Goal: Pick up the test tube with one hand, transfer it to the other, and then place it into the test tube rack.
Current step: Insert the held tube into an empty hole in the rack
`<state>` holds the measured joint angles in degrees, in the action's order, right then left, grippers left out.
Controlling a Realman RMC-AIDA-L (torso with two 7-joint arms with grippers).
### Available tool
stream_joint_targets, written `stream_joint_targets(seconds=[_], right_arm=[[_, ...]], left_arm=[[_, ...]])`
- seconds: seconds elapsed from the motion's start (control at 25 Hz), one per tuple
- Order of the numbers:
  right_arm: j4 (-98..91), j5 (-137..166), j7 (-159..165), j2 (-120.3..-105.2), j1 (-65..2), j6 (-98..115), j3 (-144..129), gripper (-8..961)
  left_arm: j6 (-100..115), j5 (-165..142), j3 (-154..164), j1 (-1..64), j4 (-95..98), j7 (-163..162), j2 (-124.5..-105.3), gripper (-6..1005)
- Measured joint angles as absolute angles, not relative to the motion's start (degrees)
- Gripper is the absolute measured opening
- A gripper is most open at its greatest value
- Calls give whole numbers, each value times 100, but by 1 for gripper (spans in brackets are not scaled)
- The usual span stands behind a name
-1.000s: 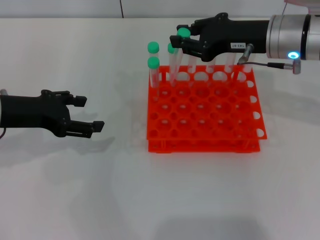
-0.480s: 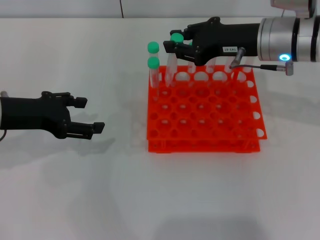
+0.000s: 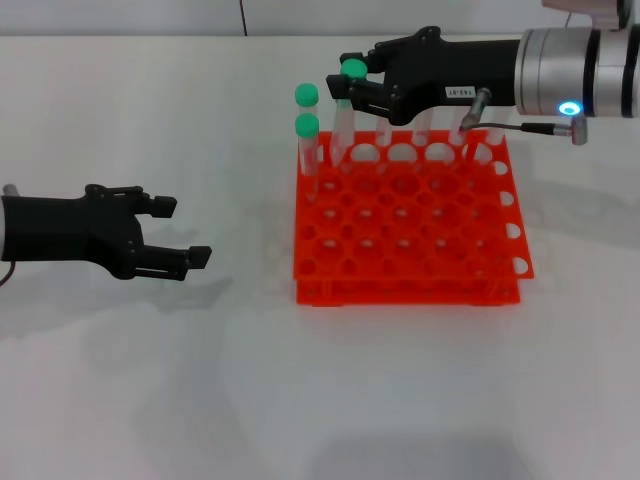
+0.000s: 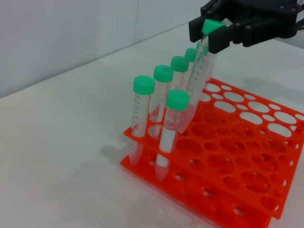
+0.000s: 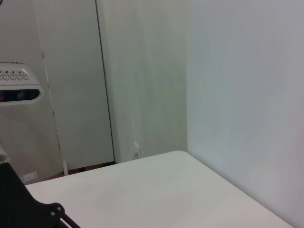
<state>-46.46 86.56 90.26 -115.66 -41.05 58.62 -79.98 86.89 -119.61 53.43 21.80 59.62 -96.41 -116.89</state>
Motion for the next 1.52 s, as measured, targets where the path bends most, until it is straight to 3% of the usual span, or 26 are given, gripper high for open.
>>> stream_joint_targets(seconds=[1.52], right_arm=[[-4359,8685,9068,-11575,-4302,5772,-8025,265]], left_arm=[[8675,-11955,5343,2244,5747,-9421,-11744,887]])
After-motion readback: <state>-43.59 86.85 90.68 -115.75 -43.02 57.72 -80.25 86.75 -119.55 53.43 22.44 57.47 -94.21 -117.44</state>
